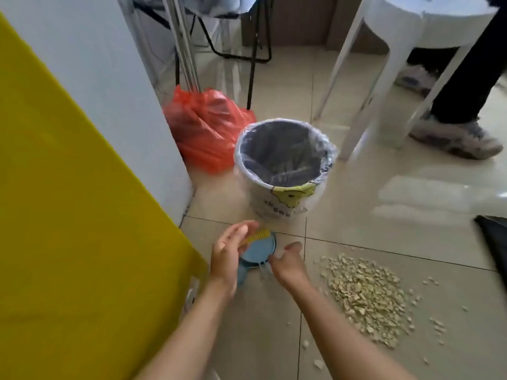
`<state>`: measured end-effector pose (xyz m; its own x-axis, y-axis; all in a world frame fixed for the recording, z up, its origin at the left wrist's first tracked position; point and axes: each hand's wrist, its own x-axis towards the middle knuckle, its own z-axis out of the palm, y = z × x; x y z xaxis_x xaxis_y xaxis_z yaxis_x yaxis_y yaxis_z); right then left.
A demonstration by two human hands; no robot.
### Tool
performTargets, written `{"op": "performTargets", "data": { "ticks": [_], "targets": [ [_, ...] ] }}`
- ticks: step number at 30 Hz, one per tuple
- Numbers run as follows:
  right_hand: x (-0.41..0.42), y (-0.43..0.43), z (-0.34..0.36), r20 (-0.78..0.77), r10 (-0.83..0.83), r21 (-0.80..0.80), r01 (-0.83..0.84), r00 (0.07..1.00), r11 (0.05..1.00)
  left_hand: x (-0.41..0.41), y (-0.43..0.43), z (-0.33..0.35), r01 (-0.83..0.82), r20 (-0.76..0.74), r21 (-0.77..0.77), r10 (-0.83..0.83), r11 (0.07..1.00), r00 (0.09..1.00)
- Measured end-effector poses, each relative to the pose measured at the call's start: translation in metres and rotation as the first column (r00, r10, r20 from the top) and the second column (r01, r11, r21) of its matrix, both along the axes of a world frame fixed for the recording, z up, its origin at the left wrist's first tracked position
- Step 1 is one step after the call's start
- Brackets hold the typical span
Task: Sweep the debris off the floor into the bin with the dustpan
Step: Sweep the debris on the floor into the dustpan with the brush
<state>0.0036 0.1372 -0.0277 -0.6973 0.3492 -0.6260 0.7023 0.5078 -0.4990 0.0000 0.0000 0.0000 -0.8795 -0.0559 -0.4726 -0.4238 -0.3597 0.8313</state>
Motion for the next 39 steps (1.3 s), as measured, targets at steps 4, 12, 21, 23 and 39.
{"op": "performTargets", "data": {
  "ticks": [4, 12, 21, 23, 39],
  "targets": [
    [-0.032, 0.004, -0.001, 0.032, 0.004, 0.110, -0.008, 0.999, 0.994, -0.004, -0.002, -0.033, 0.070, 0.208, -0.460, 0.031, 0.885, 0.978],
    [-0.069, -0.032, -0.021, -0.027, 0.138, -0.118, -0.140, 0.990, 0.983, -0.025, -0.034, -0.069, 0.394, 0.445, -0.638, -0.100, 0.661, 0.890],
    [-0.032, -0.015, 0.031, -0.029, 0.027, -0.578, -0.039, 0.999, 0.815, -0.047, -0.105, -0.057, 0.480, 0.472, -0.782, -0.125, 0.398, 0.873],
    [-0.041, 0.007, 0.030, -0.033, 0.059, -0.454, -0.067, 0.998, 0.888, -0.044, -0.101, -0.048, 0.498, 0.478, -0.785, -0.150, 0.368, 0.865],
    [-0.151, 0.101, 0.000, 0.069, 0.268, 0.206, -0.276, 0.961, 0.939, 0.024, -0.099, -0.035, 0.275, 0.260, -0.946, -0.106, 0.169, 0.960]
  ]
}}
